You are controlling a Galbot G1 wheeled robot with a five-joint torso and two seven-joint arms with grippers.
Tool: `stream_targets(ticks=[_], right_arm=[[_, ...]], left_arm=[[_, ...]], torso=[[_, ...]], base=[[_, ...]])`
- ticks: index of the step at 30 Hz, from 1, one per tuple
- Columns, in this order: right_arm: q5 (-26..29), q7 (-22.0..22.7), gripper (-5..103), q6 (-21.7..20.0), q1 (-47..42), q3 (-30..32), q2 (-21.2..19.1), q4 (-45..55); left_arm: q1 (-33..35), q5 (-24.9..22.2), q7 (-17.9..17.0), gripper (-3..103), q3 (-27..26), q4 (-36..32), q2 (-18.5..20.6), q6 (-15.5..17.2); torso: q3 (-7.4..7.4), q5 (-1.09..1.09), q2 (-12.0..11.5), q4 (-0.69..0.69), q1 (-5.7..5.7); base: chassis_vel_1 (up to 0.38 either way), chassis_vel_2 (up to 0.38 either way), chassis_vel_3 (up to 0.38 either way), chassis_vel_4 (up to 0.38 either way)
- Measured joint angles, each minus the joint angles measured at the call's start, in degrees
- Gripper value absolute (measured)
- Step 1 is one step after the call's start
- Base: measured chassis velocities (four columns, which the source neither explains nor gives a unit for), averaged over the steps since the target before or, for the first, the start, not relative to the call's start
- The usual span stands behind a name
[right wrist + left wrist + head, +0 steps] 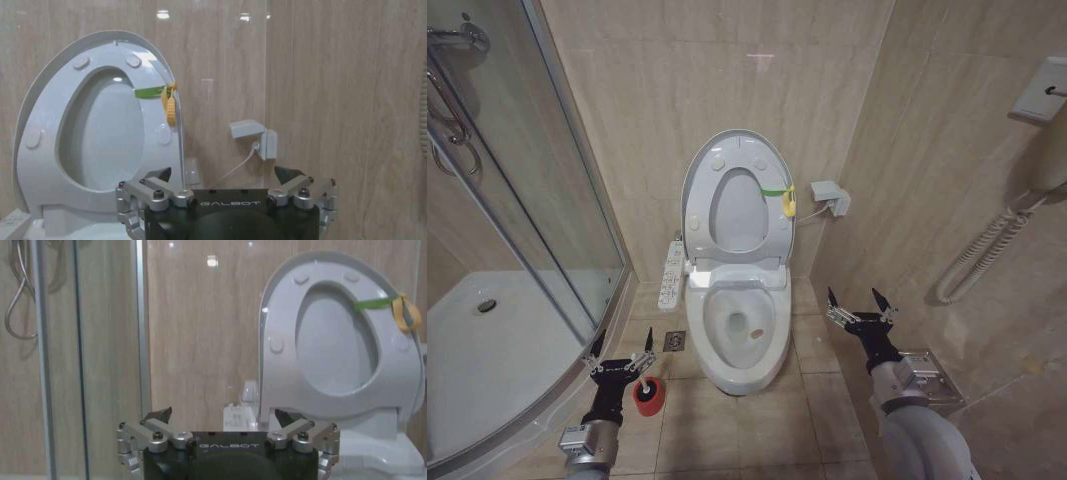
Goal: Open the toilet lid, clean the toilet bowl with a toilet brush, close the toilet lid, and flush.
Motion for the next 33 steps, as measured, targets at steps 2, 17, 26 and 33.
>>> stream_targets(ticks=[2,17,26,33], right_arm=[[0.0,0.0,100,0.0,0.0,0.0,0.0,0.0],[0.0,0.0,100,0.0,0.0,0.0,0.0,0.0],[0.0,0.0,100,0.0,0.0,0.0,0.0,0.0],[0.0,0.0,100,0.0,0.0,0.0,0.0,0.0]], left_arm=[[-0.8,-0.5,0.1,100,-0.1,0.4,0.6,-0.4],[1.6,-0.5,-1.0,100,-0.5,-3.5,1.2,2.3],[-1.3,-0.4,-2.4,100,-0.9,9.8,0.3,-2.1],[-4.1,-0.6,-2.3,100,-1.0,18.9,0.2,-4.1]], torso=[[0.01,-0.06,0.0,-0.05,0.01],[0.01,-0.01,0.0,-0.01,0.00],[0.00,-0.02,0.0,-0.02,0.00],[0.00,-0.02,0.0,-0.01,0.00]], base=[[0.000,0.000,0.000,0.000],[0.000,0.000,0.000,0.000],[0.000,0.000,0.000,0.000],[0.000,0.000,0.000,0.000]])
